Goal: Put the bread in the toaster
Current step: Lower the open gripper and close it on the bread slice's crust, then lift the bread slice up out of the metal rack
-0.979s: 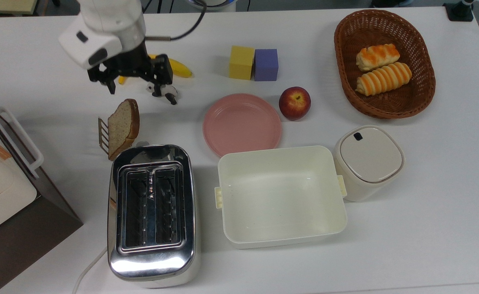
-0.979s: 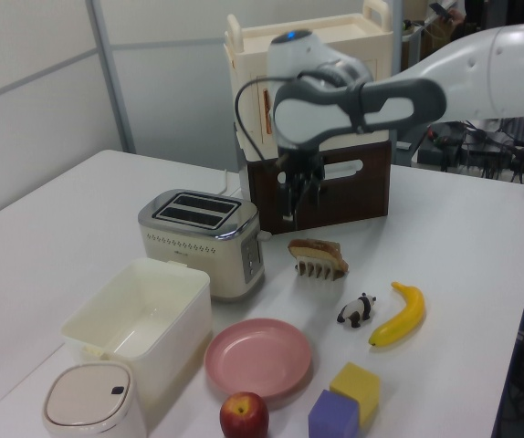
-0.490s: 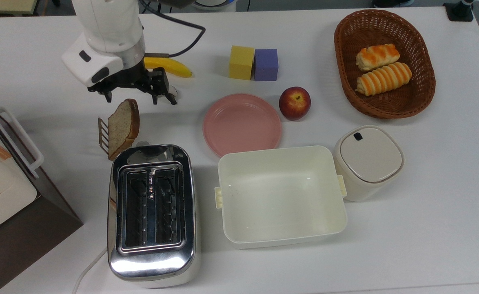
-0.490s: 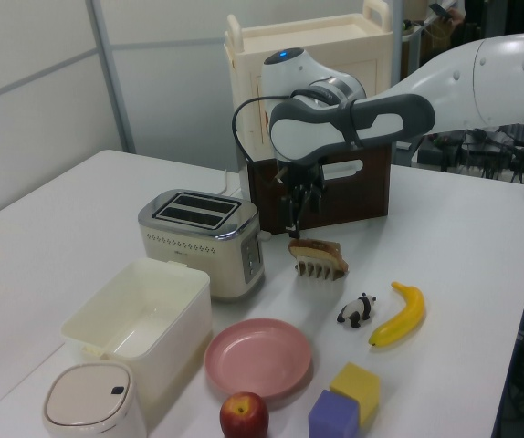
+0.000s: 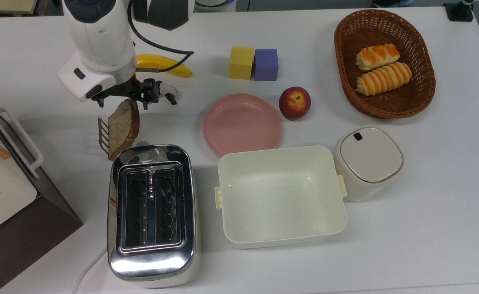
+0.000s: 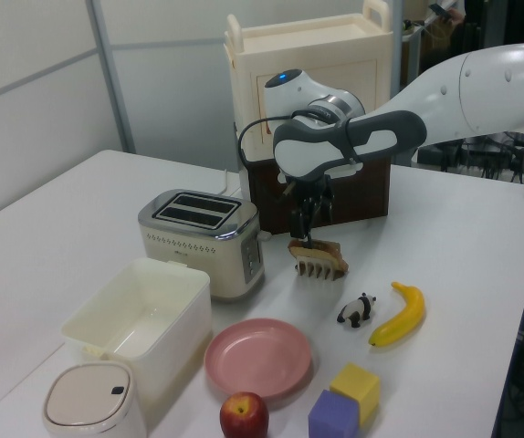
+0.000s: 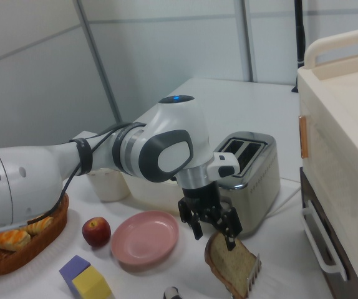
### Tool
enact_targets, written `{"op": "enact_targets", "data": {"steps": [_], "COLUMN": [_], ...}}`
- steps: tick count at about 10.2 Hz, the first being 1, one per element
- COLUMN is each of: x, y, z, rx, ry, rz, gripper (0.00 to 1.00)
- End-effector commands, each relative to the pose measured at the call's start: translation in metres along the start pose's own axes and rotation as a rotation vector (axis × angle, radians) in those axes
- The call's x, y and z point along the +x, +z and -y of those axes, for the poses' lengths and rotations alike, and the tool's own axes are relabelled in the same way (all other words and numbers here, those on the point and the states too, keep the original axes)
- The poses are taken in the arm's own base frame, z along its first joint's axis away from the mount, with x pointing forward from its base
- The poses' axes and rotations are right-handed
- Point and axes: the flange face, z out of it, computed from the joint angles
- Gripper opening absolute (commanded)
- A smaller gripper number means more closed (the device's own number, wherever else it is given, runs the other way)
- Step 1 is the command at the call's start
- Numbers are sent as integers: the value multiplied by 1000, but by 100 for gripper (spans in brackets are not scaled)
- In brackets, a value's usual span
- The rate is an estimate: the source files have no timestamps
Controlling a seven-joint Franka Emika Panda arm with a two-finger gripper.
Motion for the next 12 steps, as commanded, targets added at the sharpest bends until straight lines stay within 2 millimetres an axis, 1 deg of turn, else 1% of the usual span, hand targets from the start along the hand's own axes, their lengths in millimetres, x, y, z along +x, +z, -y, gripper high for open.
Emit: {"op": "enact_targets", "data": {"steps": [1, 3, 4, 5, 6, 7, 8, 12], "x": [-5, -2, -1, -1, 2, 2, 2, 3], "y": [15, 28, 30, 30, 28, 28, 28, 24], "z": [1, 2, 2, 1, 1, 1, 1, 2], "rx": [-27, -24, -27, -34, -44, -45, -45, -46], "ry": [-23, -27, -29, -33, -35, -33, -33, -36], "rz": [29, 47, 49, 48, 22, 19, 19, 14], "gripper": [100, 100, 100, 91, 38, 10, 0, 0]}}
